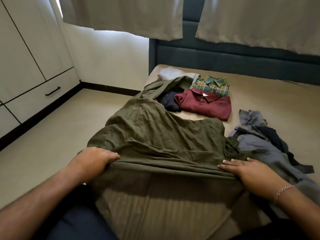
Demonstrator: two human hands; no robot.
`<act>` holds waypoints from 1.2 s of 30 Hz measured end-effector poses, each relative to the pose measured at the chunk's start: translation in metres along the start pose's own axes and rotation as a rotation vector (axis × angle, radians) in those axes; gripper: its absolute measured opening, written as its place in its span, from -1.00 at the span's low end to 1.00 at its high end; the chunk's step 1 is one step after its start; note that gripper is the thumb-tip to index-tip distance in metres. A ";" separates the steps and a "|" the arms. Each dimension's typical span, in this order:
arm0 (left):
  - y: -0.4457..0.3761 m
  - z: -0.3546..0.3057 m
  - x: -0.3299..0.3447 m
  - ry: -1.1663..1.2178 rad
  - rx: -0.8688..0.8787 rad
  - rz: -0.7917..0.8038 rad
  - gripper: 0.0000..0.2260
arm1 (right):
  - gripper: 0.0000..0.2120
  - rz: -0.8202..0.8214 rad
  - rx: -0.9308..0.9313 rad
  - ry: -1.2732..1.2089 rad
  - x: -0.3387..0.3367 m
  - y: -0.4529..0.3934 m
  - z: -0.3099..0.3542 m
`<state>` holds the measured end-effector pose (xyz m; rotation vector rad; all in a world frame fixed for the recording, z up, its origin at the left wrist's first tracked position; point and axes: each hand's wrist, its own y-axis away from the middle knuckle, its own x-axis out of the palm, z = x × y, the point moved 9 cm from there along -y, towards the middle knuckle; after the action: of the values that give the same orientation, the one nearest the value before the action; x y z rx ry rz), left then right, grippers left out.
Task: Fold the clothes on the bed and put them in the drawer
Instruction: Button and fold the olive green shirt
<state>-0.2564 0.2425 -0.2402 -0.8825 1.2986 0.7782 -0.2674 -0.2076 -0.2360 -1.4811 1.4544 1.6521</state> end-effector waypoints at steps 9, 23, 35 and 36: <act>0.024 -0.029 -0.003 0.142 -0.015 0.244 -0.34 | -0.18 -0.072 -0.052 -0.098 -0.017 0.010 0.041; -0.027 -0.078 0.115 0.045 -0.415 0.134 -0.27 | -0.29 -0.357 0.232 -0.269 0.067 -0.085 0.104; -0.176 -0.068 -0.012 0.470 -0.076 -0.355 -0.71 | -0.67 -0.830 0.309 -0.743 -0.035 -0.154 0.000; -0.207 -0.068 -0.016 0.483 -0.015 -0.306 -0.74 | -0.67 -0.808 0.305 -0.732 -0.045 -0.173 -0.012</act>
<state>-0.1078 0.0855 -0.2061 -1.2980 1.5249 0.3415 -0.0988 -0.1505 -0.2588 -0.9284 0.5461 1.1782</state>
